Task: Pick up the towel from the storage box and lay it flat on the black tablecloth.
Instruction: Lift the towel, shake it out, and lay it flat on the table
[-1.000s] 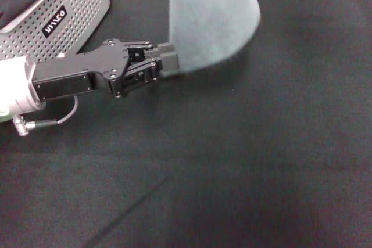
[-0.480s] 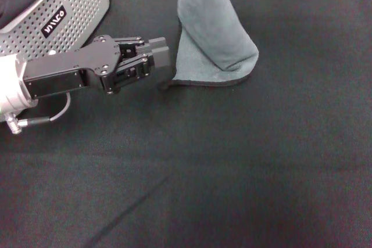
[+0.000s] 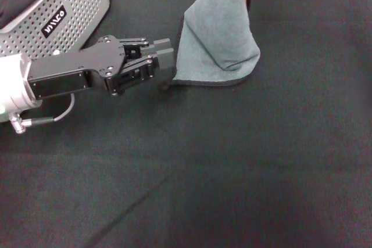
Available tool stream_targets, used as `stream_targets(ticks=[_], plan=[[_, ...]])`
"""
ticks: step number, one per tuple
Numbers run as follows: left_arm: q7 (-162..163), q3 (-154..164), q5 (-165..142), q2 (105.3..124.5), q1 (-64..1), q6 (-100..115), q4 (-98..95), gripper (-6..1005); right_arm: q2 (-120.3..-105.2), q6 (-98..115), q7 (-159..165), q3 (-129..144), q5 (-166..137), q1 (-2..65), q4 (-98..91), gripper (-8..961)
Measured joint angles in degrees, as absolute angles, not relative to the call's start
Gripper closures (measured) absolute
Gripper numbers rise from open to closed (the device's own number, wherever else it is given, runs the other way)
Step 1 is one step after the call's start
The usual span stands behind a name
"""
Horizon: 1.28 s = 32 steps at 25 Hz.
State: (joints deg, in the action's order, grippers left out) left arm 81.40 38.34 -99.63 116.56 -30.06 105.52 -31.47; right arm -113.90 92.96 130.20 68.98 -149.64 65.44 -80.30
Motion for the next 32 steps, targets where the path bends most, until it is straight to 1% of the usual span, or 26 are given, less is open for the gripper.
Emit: stream_targets(ticks=[4, 8, 11, 15, 18, 20, 23, 25, 26, 27, 29, 30, 32], plan=[[81.4, 38.3, -99.8, 116.73, -30.2, 105.5, -31.5, 760, -113.98, 96.7, 130.7, 68.4, -156.2, 72.7, -75.0, 946], [81.2, 38.3, -99.8, 116.81, -30.2, 105.6, -31.3, 759, -114.72, 97.1, 130.7, 68.4, -159.5, 77.5, -72.1, 946], [80.8, 38.4, -99.9, 116.81, -30.1, 105.6, -31.1, 759, -114.9, 97.0, 130.5, 67.4, -159.7, 79.0, -73.9, 946], [80.4, 38.4, -100.0, 116.8, -29.9, 105.6, -31.0, 759, -114.85, 98.0, 129.9, 62.8, -156.4, 79.0, -76.3, 946], [80.1, 38.4, -99.9, 116.8, -29.8, 105.6, -31.0, 759, -114.15, 100.1, 128.2, 56.2, -148.1, 77.1, -75.6, 946], [80.0, 38.3, -99.8, 116.76, -29.8, 105.6, -31.0, 759, -113.45, 101.0, 126.5, 52.2, -141.8, 74.1, -75.2, 946], [80.0, 38.0, -99.5, 116.53, -29.9, 105.6, -31.2, 759, -111.96, 101.0, 123.4, 48.1, -129.8, 67.0, -75.1, 946], [80.2, 37.9, -99.1, 116.28, -29.9, 105.6, -31.4, 759, -110.03, 101.0, 121.1, 46.6, -120.2, 62.1, -75.1, 946], [80.3, 37.9, -98.2, 115.84, -30.0, 105.6, -31.4, 759, -109.1, 101.0, 120.4, 46.3, -115.8, 60.0, -75.1, 946], [80.3, 37.9, -98.2, 115.84, -30.0, 105.6, -31.4, 758, -107.71, 101.2, 119.3, 46.4, -110.9, 57.2, -75.0, 946], [80.4, 37.9, -97.1, 115.36, -30.0, 105.6, -31.4, 758, -105.95, 102.5, 116.5, 46.5, -103.8, 53.1, -74.0, 946], [80.4, 37.9, -96.2, 115.03, -29.9, 105.6, -31.5, 758, -105.33, 103.8, 114.7, 46.5, -100.6, 51.3, -72.9, 946], [80.4, 37.9, -94.9, 114.58, -29.7, 105.6, -31.5, 758, -104.61, 106.8, 111.1, 46.2, -95.6, 48.1, -69.7, 946]])
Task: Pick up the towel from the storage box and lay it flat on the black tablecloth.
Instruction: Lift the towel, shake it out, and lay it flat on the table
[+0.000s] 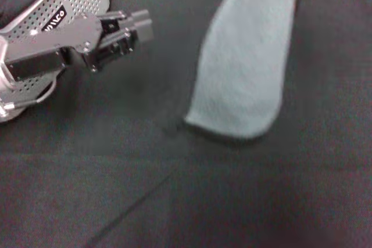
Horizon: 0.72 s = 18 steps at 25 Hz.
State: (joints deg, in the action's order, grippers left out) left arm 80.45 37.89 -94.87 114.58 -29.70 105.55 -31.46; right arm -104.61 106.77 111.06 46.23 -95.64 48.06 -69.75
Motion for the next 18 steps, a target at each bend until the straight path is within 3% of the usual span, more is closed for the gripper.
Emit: stream_targets(ticks=[4, 10, 18], plan=[[81.0, 37.9, -93.3, 113.69, -29.5, 105.6, -31.5, 758, -104.28, 111.9, 103.6, 46.0, -90.4, 43.4, -60.0, 946], [82.5, 38.1, -92.8, 113.0, -30.2, 105.7, -31.5, 758, -105.44, 114.1, 93.1, 45.4, -86.1, 41.5, -46.5, 946], [82.8, 38.4, -93.5, 113.51, -30.9, 105.7, -31.2, 757, -109.32, 105.2, 89.3, 48.2, -91.4, 45.5, -45.3, 946]])
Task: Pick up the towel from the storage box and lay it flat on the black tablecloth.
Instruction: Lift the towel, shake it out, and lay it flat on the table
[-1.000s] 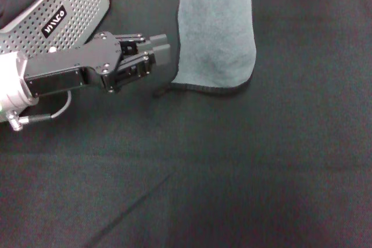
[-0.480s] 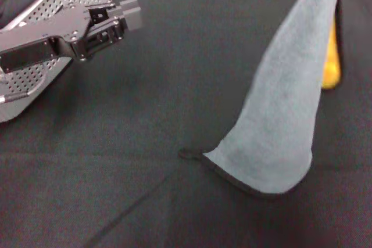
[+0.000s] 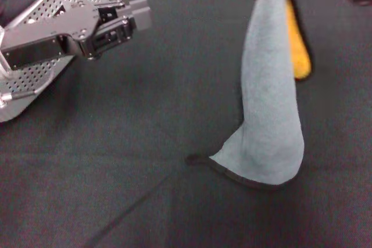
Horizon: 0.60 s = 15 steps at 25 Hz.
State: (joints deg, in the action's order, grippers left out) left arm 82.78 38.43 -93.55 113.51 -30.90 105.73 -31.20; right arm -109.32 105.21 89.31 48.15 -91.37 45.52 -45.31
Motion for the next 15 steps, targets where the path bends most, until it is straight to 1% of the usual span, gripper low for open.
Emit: stream_targets(ticks=[3, 6, 12, 15], plan=[[82.6, 38.4, -94.0, 114.1, -30.6, 105.7, -31.0, 757, -111.29, 98.0, 87.0, 51.8, -95.5, 48.0, -44.5, 946], [82.5, 38.4, -94.8, 114.76, -30.3, 105.7, -31.0, 757, -112.75, 91.6, 85.4, 55.6, -97.8, 50.2, -44.1, 946], [82.1, 38.4, -97.0, 116.12, -30.1, 105.4, -30.5, 757, -114.86, 84.8, 81.1, 57.9, -98.3, 54.0, -43.4, 946], [81.8, 38.4, -97.7, 116.3, -29.9, 104.8, -30.2, 757, -115.39, 83.2, 79.1, 57.7, -98.0, 55.0, -43.8, 946]])
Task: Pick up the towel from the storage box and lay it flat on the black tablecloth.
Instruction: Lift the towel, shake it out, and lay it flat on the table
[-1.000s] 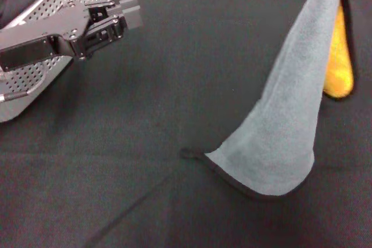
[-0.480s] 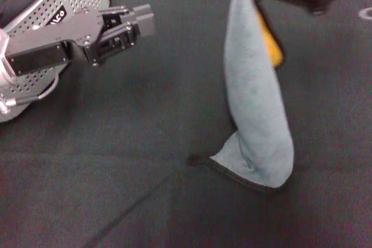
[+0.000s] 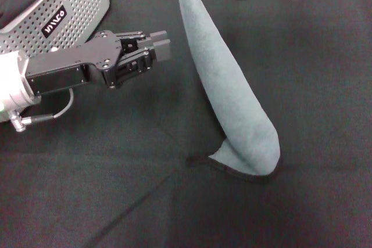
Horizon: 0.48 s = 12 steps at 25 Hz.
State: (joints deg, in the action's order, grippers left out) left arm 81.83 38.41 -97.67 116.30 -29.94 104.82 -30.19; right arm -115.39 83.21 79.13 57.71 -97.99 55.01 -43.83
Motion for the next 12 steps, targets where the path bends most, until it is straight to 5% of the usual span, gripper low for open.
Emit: stream_targets(ticks=[6, 12], plan=[[81.2, 37.9, -97.7, 116.19, -29.0, 104.2, -30.1, 757, -114.32, 86.5, 78.3, 56.6, -95.2, 54.6, -44.1, 946], [80.5, 37.9, -97.4, 116.0, -28.7, 103.1, -30.1, 756, -110.88, 98.4, 78.1, 50.8, -87.7, 51.4, -44.7, 946]])
